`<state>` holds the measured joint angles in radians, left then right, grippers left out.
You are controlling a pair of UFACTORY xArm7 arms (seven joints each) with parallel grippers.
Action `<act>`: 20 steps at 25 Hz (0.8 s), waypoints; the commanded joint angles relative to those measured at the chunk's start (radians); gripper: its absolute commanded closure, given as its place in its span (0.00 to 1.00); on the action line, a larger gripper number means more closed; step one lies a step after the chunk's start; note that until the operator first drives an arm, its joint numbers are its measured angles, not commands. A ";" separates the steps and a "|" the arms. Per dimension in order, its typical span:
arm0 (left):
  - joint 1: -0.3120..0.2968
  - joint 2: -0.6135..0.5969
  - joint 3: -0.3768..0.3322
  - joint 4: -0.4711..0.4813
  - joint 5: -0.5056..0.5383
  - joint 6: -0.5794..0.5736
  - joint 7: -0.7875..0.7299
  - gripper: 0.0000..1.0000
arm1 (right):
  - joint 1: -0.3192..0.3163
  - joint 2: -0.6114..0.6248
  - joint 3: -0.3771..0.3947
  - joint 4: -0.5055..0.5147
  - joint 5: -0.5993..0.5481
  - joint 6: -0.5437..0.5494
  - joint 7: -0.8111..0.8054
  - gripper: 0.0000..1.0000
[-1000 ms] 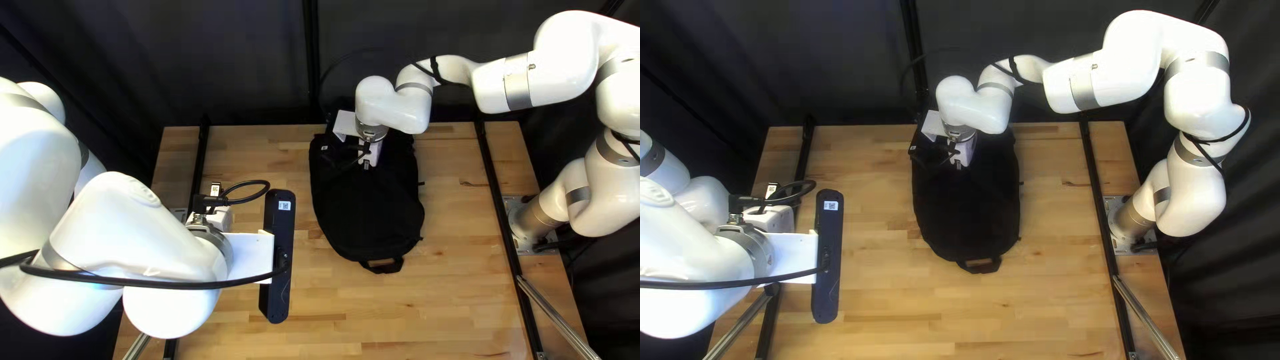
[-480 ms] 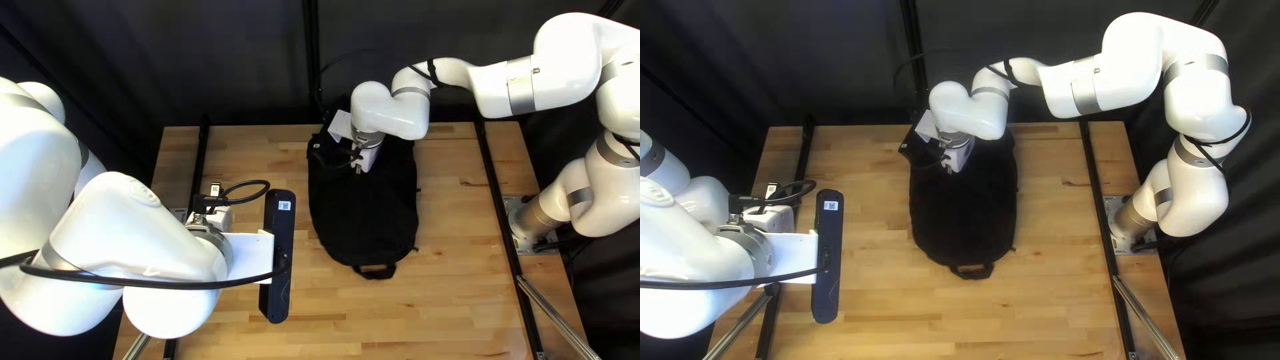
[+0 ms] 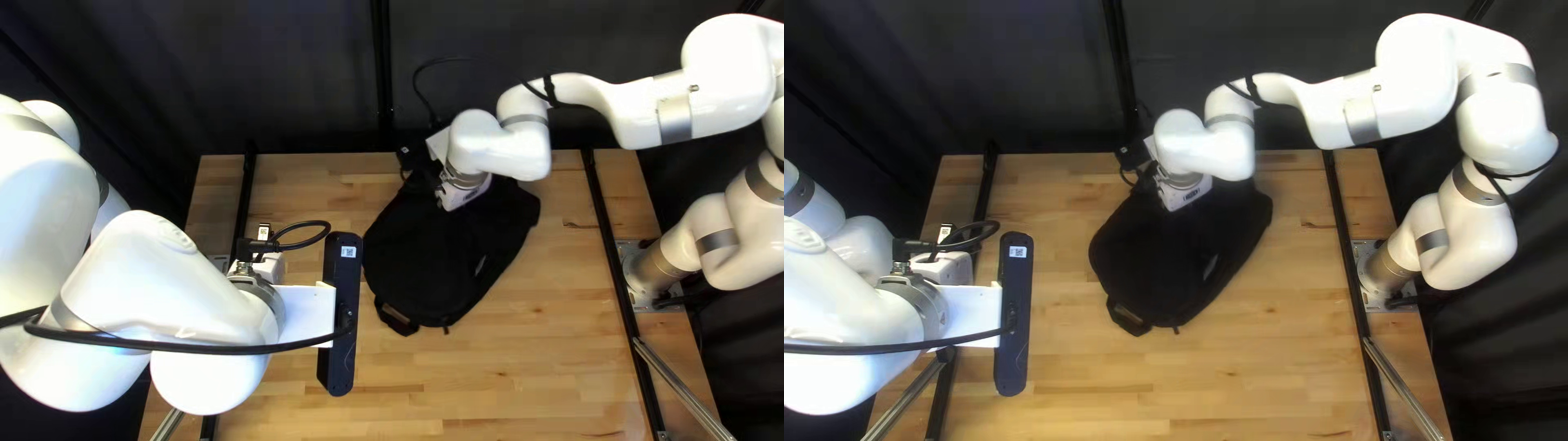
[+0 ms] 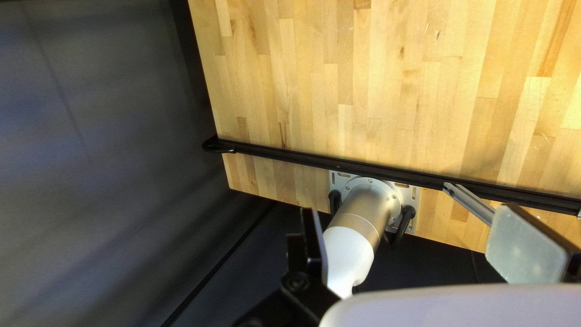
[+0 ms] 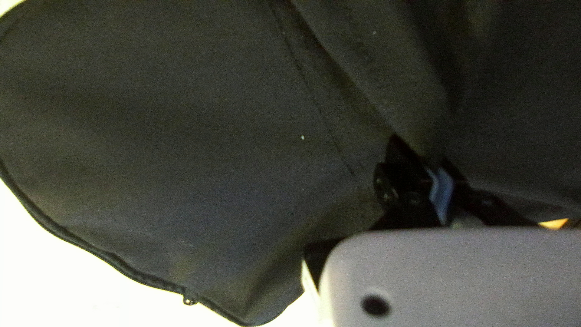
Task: Remove a lunch box from a kids backpack
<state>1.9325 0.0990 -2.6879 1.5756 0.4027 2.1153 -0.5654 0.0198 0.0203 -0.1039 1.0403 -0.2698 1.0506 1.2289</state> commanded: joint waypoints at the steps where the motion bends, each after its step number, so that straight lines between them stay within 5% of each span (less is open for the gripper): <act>1: 0.000 0.000 0.000 0.000 0.000 0.000 0.000 0.00 | 0.028 -0.029 0.028 -0.039 -0.052 -0.005 0.161 1.00; 8: 0.000 0.000 0.000 0.000 0.000 0.000 0.000 0.00 | 0.040 -0.032 0.041 -0.052 -0.085 0.011 0.258 1.00; 9: 0.000 0.000 0.000 0.000 0.000 0.000 0.000 0.00 | 0.040 -0.032 0.041 -0.048 -0.084 0.017 0.254 0.82; 10: 0.000 0.000 0.000 0.000 0.000 0.000 0.000 0.00 | 0.040 -0.032 0.040 -0.039 -0.080 0.030 0.240 0.00; 20: 0.000 0.000 0.000 0.000 0.000 0.000 0.000 0.00 | 0.079 -0.041 0.078 0.070 -0.071 0.232 0.094 0.00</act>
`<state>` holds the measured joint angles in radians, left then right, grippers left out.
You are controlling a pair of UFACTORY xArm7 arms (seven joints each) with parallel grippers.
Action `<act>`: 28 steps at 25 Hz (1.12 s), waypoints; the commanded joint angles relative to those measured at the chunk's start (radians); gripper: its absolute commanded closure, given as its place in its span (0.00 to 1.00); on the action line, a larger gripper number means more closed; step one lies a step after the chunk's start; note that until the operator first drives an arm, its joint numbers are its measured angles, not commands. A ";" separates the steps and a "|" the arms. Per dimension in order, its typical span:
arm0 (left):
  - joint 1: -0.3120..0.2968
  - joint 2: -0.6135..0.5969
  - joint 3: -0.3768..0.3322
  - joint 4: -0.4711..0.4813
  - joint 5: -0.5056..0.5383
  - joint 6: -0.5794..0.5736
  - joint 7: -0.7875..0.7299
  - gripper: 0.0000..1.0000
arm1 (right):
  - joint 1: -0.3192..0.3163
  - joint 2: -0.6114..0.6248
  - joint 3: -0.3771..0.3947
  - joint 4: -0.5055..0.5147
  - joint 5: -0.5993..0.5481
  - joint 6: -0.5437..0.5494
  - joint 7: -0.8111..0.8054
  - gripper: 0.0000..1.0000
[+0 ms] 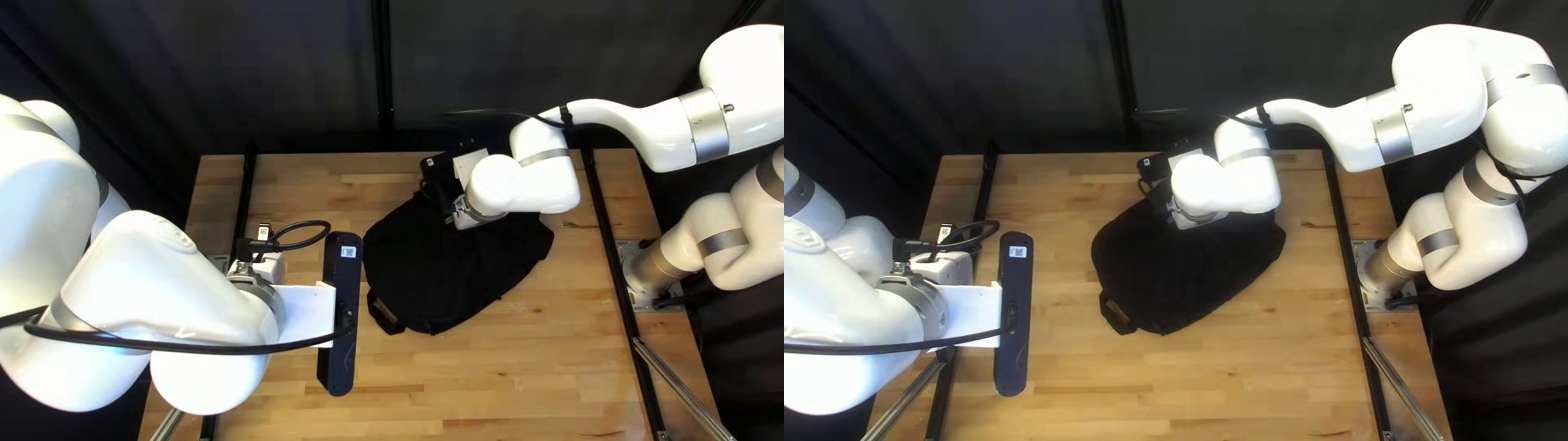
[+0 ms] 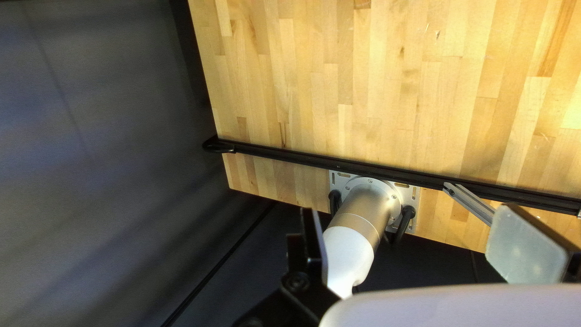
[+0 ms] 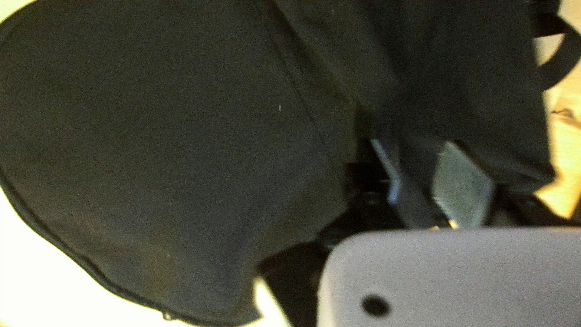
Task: Remove a lunch box from a kids backpack
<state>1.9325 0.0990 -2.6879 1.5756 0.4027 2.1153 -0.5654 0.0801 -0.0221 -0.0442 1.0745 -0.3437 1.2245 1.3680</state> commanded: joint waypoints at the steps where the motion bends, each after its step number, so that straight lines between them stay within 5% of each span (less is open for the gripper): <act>1: 0.000 0.000 0.000 0.000 0.000 0.000 0.000 0.00 | 0.025 0.006 0.024 0.040 0.006 0.061 -0.054 0.00; 14: 0.000 0.000 0.000 0.000 0.000 0.000 0.000 0.00 | 0.087 0.041 0.098 -0.080 0.128 -0.030 -0.447 0.00; 18: 0.000 0.000 0.000 0.000 0.000 0.000 0.000 0.00 | 0.108 -0.035 0.115 -0.178 0.108 -0.033 -0.585 0.00; 28: 0.000 0.000 0.000 0.000 0.000 0.000 0.000 0.00 | 0.108 -0.035 0.115 -0.178 0.108 -0.033 -0.585 0.00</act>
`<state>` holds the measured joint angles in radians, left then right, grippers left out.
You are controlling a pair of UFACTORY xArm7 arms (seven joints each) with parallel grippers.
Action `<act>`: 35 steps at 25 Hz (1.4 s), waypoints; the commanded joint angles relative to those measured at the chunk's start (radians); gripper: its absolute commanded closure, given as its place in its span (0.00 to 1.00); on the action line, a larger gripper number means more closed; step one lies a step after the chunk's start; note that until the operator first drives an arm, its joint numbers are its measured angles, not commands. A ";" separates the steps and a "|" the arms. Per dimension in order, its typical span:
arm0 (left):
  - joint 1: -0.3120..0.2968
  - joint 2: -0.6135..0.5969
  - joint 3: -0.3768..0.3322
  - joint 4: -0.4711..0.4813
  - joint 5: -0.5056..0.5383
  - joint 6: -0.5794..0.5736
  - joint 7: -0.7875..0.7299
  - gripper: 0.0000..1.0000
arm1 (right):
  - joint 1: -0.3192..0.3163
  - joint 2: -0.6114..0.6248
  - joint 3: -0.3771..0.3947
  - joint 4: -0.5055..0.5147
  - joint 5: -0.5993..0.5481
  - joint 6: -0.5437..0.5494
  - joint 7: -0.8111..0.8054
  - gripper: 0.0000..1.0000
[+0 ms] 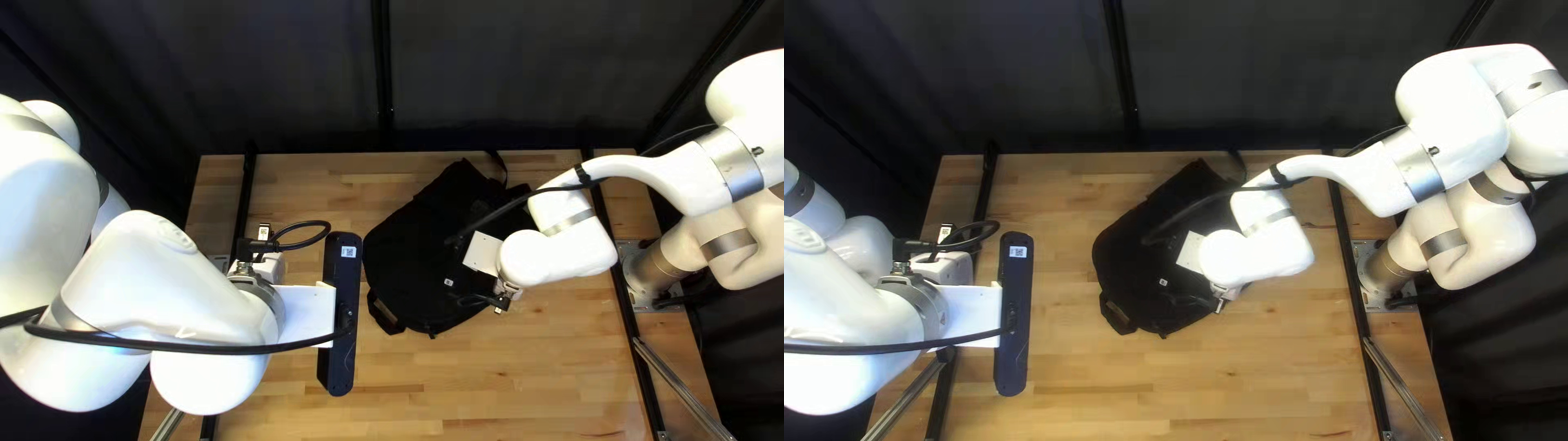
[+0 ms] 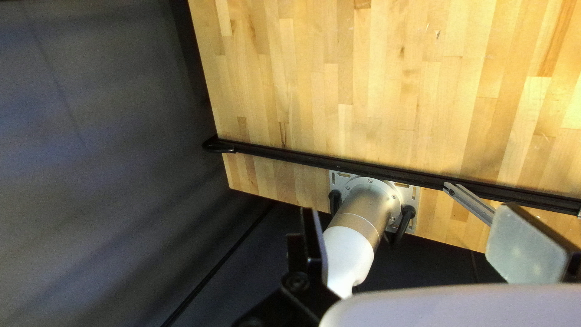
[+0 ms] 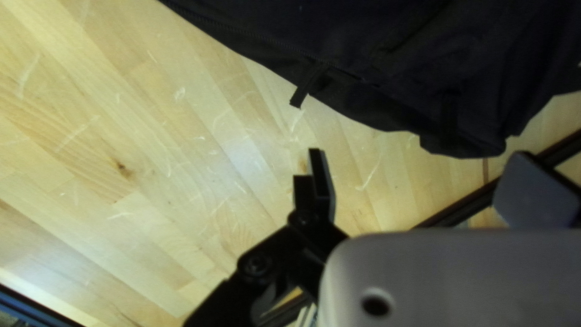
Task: Remove a lunch box from a kids backpack
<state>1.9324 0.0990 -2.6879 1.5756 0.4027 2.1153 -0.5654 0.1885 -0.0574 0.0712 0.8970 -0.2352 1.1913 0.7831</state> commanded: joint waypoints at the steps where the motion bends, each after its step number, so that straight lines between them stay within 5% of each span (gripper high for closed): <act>1: 0.000 0.000 0.000 0.000 0.000 0.000 0.000 0.00 | 0.000 0.000 0.000 0.000 0.000 0.000 0.000 0.00; 13: 0.000 0.000 0.000 0.000 0.000 0.000 0.000 0.00 | 0.118 -0.117 0.094 -0.179 -0.044 -0.293 -0.256 0.00; 19: 0.000 0.000 0.000 0.000 0.000 0.000 0.000 0.00 | 0.138 -0.164 0.124 -0.342 -0.175 -0.463 -0.289 0.00; 35: 0.000 0.000 0.000 0.000 0.000 0.000 0.000 0.00 | 0.117 -0.266 0.119 -0.380 -0.364 -0.370 -0.460 0.00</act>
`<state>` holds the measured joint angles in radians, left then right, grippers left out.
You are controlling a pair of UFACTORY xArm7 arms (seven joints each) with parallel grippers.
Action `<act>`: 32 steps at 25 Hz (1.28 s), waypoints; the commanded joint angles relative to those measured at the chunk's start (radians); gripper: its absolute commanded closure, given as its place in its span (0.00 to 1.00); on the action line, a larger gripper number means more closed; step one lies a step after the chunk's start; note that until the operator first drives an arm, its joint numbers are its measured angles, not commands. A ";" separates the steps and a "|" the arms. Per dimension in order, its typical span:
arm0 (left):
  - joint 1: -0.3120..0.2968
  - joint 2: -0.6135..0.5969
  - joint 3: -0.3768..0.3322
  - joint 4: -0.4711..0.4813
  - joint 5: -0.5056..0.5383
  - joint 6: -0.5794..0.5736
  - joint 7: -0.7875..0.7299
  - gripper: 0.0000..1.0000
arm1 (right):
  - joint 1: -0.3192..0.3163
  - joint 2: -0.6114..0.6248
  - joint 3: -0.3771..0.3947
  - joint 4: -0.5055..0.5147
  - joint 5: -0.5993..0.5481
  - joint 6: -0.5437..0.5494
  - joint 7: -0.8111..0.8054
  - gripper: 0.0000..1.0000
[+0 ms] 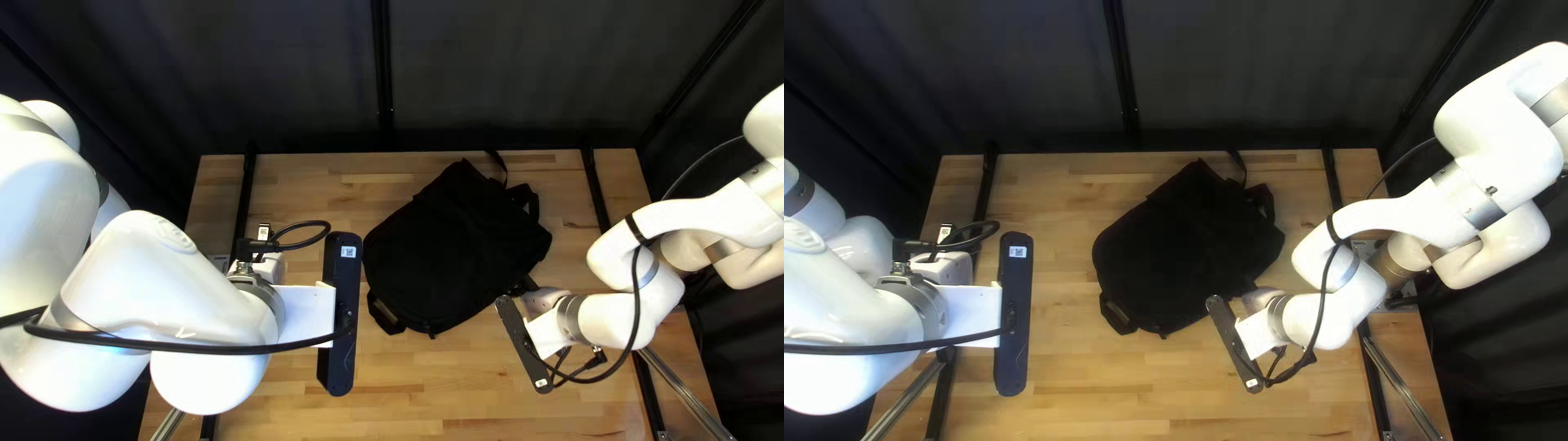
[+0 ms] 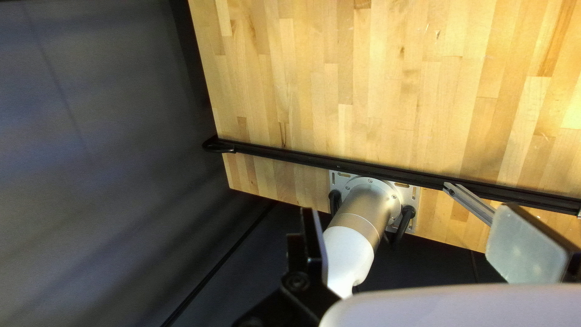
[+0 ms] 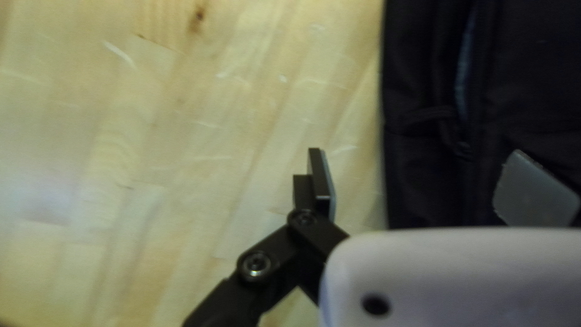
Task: Remove a lunch box from a kids backpack
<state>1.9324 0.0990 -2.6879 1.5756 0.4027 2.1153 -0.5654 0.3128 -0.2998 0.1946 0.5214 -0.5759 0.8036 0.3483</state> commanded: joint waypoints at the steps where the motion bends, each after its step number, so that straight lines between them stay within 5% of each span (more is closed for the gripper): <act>1: 0.000 0.000 0.000 0.000 0.000 0.000 0.000 0.00 | -0.009 -0.024 -0.004 -0.005 -0.028 0.019 -0.025 0.00; 12: -0.020 -0.055 -0.019 -0.051 0.023 -0.091 -0.100 0.00 | -0.031 0.000 -0.009 0.008 -0.086 -0.013 -0.016 0.00; 25: 0.020 -0.176 0.023 -0.334 -0.007 -0.561 -0.364 0.00 | -0.014 -0.058 0.014 -0.025 -0.063 0.033 0.023 0.00; 32: 0.085 -0.284 0.051 -0.411 -0.067 -0.832 -0.391 0.00 | -0.010 -0.057 0.028 -0.029 -0.060 0.044 0.052 0.00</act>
<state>1.9803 -0.1217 -2.6490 1.1907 0.3722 1.4010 -0.9684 0.3018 -0.3588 0.2190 0.4944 -0.6356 0.8476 0.3926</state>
